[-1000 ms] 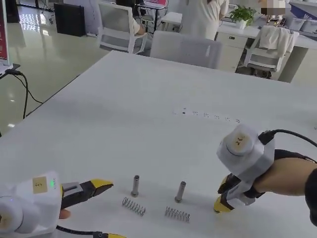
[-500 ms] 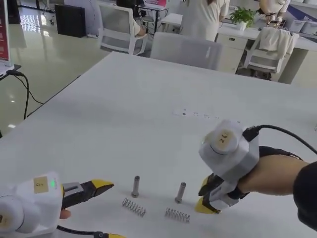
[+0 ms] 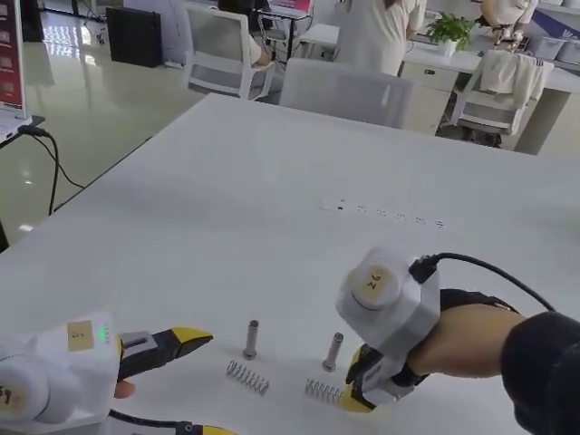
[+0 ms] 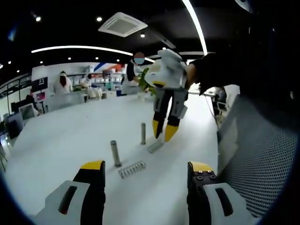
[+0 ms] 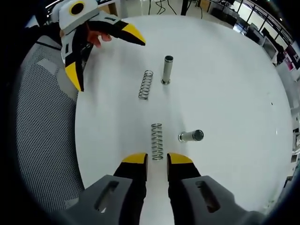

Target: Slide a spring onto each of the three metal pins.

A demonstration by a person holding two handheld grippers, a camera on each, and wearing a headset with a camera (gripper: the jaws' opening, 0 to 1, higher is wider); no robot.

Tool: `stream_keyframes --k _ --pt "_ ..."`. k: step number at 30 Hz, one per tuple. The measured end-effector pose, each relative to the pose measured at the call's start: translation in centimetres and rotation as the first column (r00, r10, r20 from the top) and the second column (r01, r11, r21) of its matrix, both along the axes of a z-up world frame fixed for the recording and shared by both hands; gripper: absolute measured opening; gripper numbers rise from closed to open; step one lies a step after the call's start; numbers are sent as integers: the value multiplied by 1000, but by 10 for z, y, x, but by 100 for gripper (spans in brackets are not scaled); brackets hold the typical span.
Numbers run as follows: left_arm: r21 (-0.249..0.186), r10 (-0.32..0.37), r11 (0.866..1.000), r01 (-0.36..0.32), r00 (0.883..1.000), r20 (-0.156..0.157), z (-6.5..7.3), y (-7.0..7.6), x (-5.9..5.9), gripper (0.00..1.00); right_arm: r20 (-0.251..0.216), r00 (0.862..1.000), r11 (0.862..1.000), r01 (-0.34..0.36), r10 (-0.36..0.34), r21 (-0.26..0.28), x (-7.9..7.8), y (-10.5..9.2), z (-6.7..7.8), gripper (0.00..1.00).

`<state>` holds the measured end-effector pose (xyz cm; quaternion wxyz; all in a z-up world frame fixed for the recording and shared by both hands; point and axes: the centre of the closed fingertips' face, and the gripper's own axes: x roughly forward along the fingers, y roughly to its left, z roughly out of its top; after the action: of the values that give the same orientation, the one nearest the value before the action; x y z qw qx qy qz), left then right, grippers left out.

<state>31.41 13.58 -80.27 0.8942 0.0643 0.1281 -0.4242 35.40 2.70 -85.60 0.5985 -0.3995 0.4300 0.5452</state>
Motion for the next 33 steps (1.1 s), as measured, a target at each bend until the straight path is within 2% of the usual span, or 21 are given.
stream_keyframes --k 14,20,24,29,33 --pt "-1 7 1000 -7 1000 0 -1 3 -1 67 -15 1000 999 2 -3 -33 -3 0 -13 12" --pt "-3 9 1000 -9 1000 -2 -2 4 -1 67 10 1000 999 -8 9 -42 0 1 -13 8" --pt "-3 7 1000 -7 1000 -1 -2 4 -1 67 10 1000 999 -6 6 -45 0 1 -13 8" --pt "-3 4 1000 -4 1000 0 -1 4 -1 67 13 1000 999 -5 6 -46 -1 0 -11 8" --pt "-1 -4 1000 4 1000 0 0 3 -2 66 -10 1000 1000 5 -5 -28 -4 1 1 8"
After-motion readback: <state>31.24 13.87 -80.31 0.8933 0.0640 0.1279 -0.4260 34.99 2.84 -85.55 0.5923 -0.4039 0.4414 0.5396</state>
